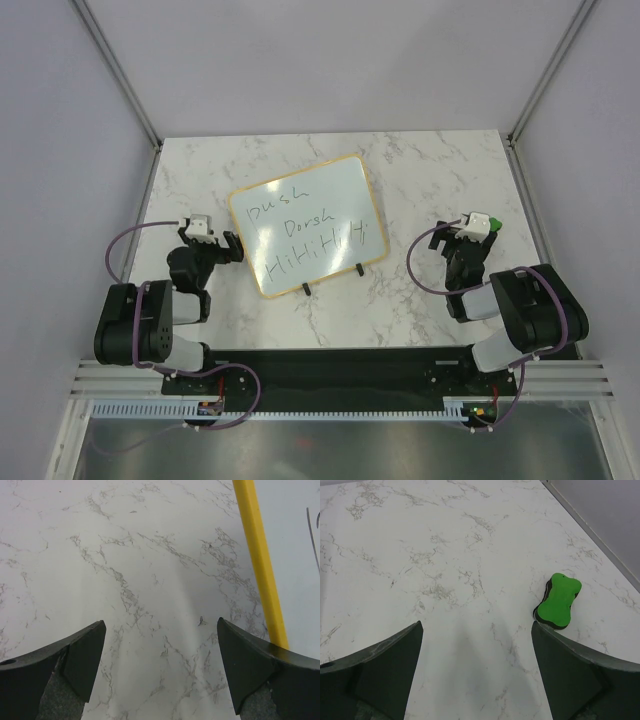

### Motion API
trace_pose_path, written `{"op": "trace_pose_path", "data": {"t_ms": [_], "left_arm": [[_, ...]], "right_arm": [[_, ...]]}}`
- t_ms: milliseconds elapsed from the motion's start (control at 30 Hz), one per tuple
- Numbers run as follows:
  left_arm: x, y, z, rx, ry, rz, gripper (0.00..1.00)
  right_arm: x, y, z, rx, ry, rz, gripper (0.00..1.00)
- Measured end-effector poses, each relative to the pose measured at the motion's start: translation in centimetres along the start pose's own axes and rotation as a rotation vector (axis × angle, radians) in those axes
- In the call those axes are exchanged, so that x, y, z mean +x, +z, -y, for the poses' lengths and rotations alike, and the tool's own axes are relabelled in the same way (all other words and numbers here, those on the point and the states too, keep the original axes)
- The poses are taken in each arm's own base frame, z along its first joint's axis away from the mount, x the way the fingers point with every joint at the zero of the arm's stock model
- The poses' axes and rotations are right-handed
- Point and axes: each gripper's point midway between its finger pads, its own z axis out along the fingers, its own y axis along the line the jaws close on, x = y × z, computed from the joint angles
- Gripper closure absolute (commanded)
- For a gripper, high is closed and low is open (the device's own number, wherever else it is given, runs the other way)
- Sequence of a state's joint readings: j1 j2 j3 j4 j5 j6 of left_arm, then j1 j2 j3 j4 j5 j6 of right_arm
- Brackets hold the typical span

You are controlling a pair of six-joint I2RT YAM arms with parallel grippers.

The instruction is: Erase the whiteboard

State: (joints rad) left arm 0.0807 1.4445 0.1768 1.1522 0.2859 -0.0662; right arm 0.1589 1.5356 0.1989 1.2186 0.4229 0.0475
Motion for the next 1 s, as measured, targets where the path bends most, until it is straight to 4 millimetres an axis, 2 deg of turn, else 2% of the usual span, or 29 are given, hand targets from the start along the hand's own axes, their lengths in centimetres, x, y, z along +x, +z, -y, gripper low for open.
{"op": "trace_pose_path", "data": {"t_ms": [200,267,367,433,533,633,767,833,900,1000], "left_arm": [[0.0,0.0,0.0,0.0,0.0,0.0,0.01],[0.0,0.0,0.0,0.0,0.0,0.001,0.01],[-0.3,-0.2,0.0,-0.002,-0.002,-0.003,0.01],[-1.2,-0.3,-0.3,-0.011,-0.008,-0.017,0.01],[-5.1,0.5,-1.1,-0.021,0.002,0.022,0.01],[-7.9,0.7,-1.5,-0.013,0.009,0.05,0.01],[-7.9,0.6,-1.2,0.024,-0.014,-0.025,0.01],[-7.7,0.6,-0.9,0.047,-0.035,-0.085,0.01],[-7.9,0.6,-0.5,0.071,-0.048,-0.124,0.01],[-8.1,0.2,-0.1,0.098,-0.064,-0.173,0.02]], "right_arm": [[-0.8,-0.2,0.4,0.022,0.004,-0.019,0.02],[-2.3,0.1,0.4,0.041,0.028,-0.022,0.02],[-5.8,1.0,-0.4,0.043,0.073,-0.034,0.06],[-7.9,1.3,-1.1,0.028,0.106,-0.05,0.09],[-9.5,1.3,-1.7,0.017,0.145,-0.106,0.1],[-9.1,0.8,-1.6,0.047,0.173,-0.197,0.12],[-7.7,0.3,0.0,0.135,0.192,-0.319,0.12],[-6.7,0.7,2.0,0.205,0.225,-0.374,0.12],[-5.4,1.4,5.0,0.304,0.26,-0.418,0.13],[-2.6,2.3,8.7,0.427,0.279,-0.52,0.21]]}}
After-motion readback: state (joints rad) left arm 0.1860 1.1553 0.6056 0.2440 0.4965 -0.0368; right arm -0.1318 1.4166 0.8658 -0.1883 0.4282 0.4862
